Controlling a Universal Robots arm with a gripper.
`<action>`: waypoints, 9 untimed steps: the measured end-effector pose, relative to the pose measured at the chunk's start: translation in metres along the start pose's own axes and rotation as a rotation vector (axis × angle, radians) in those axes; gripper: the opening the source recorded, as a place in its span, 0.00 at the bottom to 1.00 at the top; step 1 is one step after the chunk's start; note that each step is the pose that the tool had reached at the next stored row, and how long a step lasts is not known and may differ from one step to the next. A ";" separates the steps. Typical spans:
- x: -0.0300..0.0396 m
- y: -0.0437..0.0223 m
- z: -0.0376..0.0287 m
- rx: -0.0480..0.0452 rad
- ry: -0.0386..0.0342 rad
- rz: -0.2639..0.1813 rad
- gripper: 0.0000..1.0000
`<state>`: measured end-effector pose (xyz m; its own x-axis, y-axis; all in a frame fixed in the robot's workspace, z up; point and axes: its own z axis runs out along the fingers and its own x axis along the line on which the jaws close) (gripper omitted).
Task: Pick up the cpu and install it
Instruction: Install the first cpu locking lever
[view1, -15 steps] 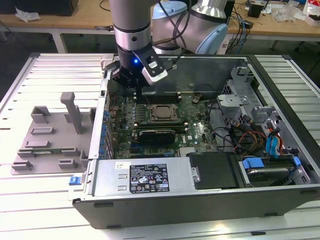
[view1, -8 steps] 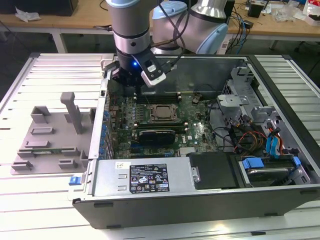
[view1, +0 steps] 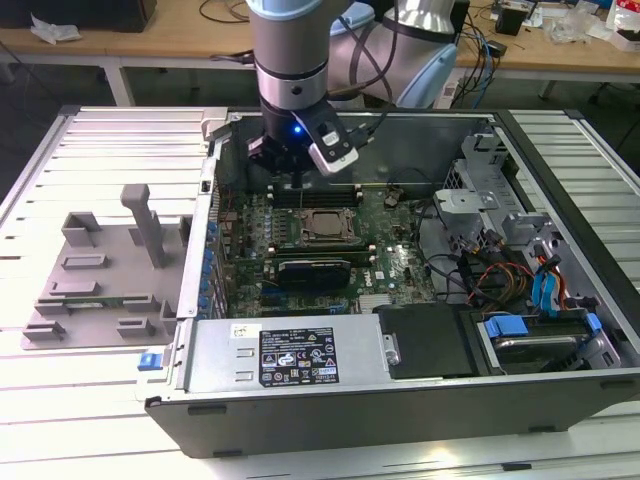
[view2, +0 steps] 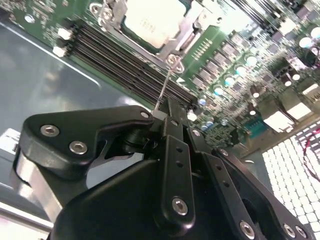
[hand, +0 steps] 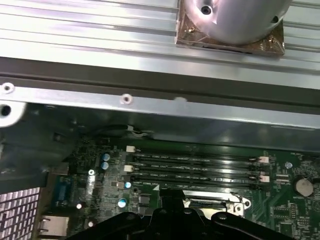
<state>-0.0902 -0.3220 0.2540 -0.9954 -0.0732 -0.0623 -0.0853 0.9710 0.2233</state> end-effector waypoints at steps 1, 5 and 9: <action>-0.0020 -0.0002 0.0002 0.0000 -0.0002 0.001 0.11; -0.0057 -0.0006 0.0004 0.0002 -0.0007 0.003 0.11; -0.0057 -0.0010 0.0021 0.0037 -0.0121 0.053 0.11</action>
<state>-0.0843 -0.3221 0.2521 -0.9979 -0.0188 -0.0622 -0.0323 0.9743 0.2230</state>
